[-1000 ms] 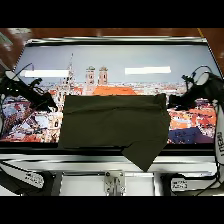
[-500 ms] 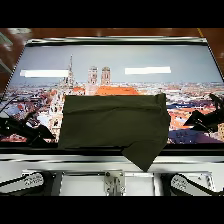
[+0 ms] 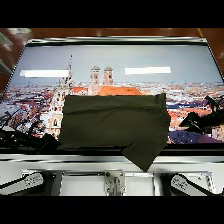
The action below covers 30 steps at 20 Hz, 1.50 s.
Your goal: Fold the shirts.
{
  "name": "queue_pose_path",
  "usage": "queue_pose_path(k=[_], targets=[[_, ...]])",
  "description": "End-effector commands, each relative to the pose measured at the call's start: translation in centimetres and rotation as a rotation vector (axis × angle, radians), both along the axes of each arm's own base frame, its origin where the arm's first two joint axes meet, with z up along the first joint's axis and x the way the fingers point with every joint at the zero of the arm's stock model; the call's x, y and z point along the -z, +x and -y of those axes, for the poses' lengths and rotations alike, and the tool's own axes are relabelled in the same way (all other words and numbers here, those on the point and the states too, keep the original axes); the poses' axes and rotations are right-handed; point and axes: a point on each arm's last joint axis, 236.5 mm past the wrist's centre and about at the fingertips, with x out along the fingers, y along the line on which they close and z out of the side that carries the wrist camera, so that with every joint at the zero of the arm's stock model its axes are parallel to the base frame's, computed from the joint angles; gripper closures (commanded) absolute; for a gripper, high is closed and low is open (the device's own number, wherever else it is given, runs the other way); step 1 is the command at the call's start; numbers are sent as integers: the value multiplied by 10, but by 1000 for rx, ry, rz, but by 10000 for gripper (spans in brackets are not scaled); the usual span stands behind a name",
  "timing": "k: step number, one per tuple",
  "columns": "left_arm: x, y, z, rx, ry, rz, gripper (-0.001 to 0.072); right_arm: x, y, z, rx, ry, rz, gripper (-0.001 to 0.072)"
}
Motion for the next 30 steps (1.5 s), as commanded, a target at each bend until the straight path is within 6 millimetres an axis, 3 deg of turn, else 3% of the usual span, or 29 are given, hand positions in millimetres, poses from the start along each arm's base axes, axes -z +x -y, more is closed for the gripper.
queue_pose_path(k=[1, 5, 6, 7, 8, 12, 13, 14, 16, 18, 22, 27, 29, 30], targets=[[5, 7, 7, -42, -18, 29, 95, -2, 3, -5, 25, 24, 4, 205], [15, 0, 12, -65, -13, 16, 97, -2, 3, -5, 50, 26, -9, 205], [18, -1, 12, -72, -5, 14, 139, -2, 3, -5, 55, 27, -13, 205], [21, -1, 10, -79, 6, 16, 362, -3, 3, -6, 57, 28, -16, 205], [22, 1, 9, -87, 13, 17, 527, -2, 2, -6, 57, 28, -19, 206], [21, 3, 9, -107, 11, 13, 548, 6, -14, -1, 36, 2, -77, 205], [21, 3, 9, -109, 11, 12, 582, 10, -20, -3, 32, 4, -100, 205], [21, 3, 10, -108, 9, 10, 668, 16, -28, -8, 27, 20, -124, 205], [19, 3, 12, -107, -4, 7, 674, 30, -47, -21, 3, 62, -176, 204], [17, 2, 13, -103, -12, 5, 674, 39, -63, -41, -43, 141, -193, 79], [14, 6, 11, -102, 1, 28, 674, 66, -98, -64, -39, 196, -276, 81], [9, 12, 7, -99, 14, 57, 674, 101, -111, -77, 42, 182, -276, 84], [9, 12, 7, -99, 14, 56, 674, 107, -106, -84, 86, 199, -250, 164], [9, 12, 7, -100, 14, 56, 674, 109, -102, -85, 106, 201, -235, 164]])
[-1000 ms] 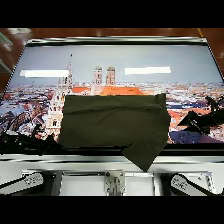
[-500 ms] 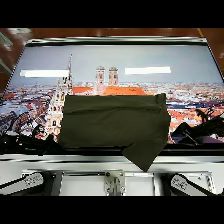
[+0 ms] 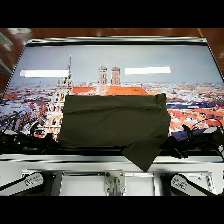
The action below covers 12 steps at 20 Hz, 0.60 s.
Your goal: Fold the shirts.
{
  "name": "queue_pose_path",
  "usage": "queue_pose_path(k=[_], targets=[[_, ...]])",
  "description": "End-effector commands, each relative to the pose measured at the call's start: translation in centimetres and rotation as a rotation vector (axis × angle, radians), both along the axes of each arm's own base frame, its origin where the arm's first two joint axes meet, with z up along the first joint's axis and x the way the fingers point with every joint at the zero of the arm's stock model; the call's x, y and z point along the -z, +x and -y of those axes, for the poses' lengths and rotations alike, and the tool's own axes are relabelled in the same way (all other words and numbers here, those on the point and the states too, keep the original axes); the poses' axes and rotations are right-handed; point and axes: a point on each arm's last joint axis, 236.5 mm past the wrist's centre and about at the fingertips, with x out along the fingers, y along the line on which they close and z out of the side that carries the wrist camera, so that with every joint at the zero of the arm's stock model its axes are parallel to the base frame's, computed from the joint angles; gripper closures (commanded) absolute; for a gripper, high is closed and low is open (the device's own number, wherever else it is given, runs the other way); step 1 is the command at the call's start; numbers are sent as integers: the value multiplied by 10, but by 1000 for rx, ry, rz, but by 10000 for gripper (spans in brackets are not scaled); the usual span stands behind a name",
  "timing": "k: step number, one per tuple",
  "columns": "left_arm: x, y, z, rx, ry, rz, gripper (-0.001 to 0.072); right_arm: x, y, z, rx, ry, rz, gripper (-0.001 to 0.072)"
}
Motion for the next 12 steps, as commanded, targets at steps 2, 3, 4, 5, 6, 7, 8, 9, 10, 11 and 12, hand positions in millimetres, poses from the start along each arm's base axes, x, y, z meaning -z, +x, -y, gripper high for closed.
queue_pose_path(k=[2, 3, 4, 5, 6, 7, 8, 9, 10, 11, 12], targets=[[-1, 1, -1, 1, 2, 6, 674, 13, 14, -7, 95, -7, 54, 165], [-1, 1, -1, 1, 2, 6, 674, 14, 18, -6, 106, -11, 64, 168], [-1, 1, -1, 1, 2, 6, 674, 14, 21, -6, 118, -11, 73, 240], [-1, 1, -1, 1, 2, 6, 674, 14, 24, -7, 129, -7, 79, 278], [-1, 1, -1, 1, 2, 6, 674, 13, 25, -7, 132, -4, 81, 280], [-1, 1, -1, 1, 3, 7, 674, 13, 25, -7, 132, -4, 82, 435], [0, 2, -2, 0, 6, 8, 674, 13, 25, -8, 130, -2, 85, 529], [-1, 4, -3, 0, 9, 13, 674, 12, 26, -9, 124, 5, 95, 541], [-3, 7, -5, 0, 14, 21, 675, 10, 27, -11, 114, 18, 105, 640], [-5, 11, -7, 2, 19, 32, 675, 8, 29, -13, 106, 34, 121, 649], [-8, 16, -10, 9, 24, 49, 675, 3, 33, -19, 94, 65, 155, 649]])
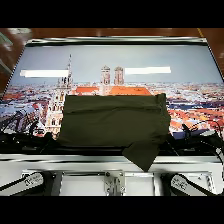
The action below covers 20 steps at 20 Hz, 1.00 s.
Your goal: Fold the shirts.
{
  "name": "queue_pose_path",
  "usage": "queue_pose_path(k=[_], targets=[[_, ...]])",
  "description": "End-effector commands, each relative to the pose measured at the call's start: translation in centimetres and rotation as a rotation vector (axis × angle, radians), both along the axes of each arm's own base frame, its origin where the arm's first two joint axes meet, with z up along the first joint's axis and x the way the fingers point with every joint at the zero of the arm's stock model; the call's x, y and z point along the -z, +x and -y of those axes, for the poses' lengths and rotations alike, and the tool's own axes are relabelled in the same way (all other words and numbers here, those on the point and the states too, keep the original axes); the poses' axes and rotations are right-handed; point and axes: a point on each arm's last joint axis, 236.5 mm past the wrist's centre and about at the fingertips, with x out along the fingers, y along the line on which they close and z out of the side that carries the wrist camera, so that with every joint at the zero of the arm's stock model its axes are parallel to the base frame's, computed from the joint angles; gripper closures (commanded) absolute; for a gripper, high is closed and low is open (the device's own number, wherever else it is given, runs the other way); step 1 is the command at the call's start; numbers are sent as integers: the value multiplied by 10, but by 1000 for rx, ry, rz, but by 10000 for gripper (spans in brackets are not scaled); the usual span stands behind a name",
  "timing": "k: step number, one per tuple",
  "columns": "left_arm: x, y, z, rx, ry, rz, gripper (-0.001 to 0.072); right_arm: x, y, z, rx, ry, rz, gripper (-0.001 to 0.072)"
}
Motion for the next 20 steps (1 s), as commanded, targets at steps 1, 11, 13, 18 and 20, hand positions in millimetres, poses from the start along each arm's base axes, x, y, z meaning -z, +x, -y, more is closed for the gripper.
queue_pose_path(k=[1, 11, 13, 18, 20], targets=[[-12, 14, -4, 40, -4, 66, 675, -14, 13, -15, -33, 85, 106, 649], [-87, 103, -18, 71, 23, 313, 675, -89, 117, 3, -66, 28, 380, 650], [-101, 129, -9, 69, 37, 379, 675, -104, 157, 1, -102, -78, 493, 650], [-112, 182, 11, 86, 65, 451, 674, -138, 240, 28, 2, -250, 654, 650], [-108, 198, 16, 84, 49, 435, 674, -133, 257, 32, 10, -236, 639, 651]])
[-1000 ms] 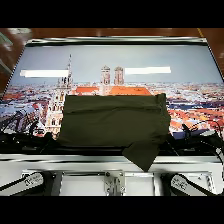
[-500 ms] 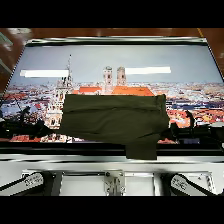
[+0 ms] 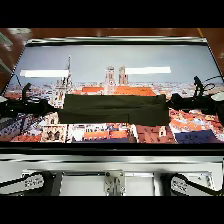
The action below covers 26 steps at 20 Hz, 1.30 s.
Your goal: Fold the shirts.
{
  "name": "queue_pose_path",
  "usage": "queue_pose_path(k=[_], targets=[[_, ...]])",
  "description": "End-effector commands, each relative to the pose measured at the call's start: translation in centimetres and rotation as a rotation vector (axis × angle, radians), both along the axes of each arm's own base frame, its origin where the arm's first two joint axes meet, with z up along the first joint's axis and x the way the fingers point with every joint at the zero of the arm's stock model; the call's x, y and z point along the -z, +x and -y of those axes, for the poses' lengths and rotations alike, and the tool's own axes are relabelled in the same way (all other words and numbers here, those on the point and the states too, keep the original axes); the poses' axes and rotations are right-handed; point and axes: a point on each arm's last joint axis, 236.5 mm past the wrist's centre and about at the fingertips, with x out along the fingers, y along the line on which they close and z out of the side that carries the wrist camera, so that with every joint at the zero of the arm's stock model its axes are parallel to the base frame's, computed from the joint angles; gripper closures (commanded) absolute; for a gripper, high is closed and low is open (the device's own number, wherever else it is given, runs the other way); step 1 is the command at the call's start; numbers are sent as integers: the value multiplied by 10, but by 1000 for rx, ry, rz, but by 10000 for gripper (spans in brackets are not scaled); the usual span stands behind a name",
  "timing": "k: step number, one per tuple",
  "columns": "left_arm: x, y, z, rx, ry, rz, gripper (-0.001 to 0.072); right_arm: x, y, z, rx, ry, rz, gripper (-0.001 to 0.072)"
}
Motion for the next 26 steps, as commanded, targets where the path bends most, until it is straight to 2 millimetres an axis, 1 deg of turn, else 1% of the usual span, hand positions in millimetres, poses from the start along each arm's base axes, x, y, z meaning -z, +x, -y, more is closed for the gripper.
queue_pose_path(k=[1, 6, 9, 11, 12, 15, 17, 18, 22, 26], targets=[[1, 37, 11, -14, -21, 5, 674, -4, 44, 12, 58, -12, 38, 651], [20, 86, 6, -68, -33, -11, 674, 22, 72, 16, 125, 59, 18, 650], [29, 112, 10, -79, -53, 4, 673, 42, 76, 15, 136, 67, -8, 650], [33, 128, 17, -110, -98, 13, 673, 57, 76, 7, 103, 38, -22, 650], [38, 133, 21, -121, -109, 11, 673, 64, 78, 3, 96, 22, -24, 650], [62, 128, 25, -126, -118, -54, 674, 76, 88, -7, 101, -7, -7, 650], [73, 123, 19, -157, -101, -113, 674, 76, 92, -7, 109, -18, 7, 650], [76, 121, 15, -165, -88, -128, 674, 76, 93, -5, 116, -18, 8, 650], [76, 117, 2, -183, -96, -152, 674, 76, 92, 12, 178, 5, -16, 650], [78, 119, -4, -211, -93, -157, 674, 81, 87, 10, 169, -19, -39, 650]])
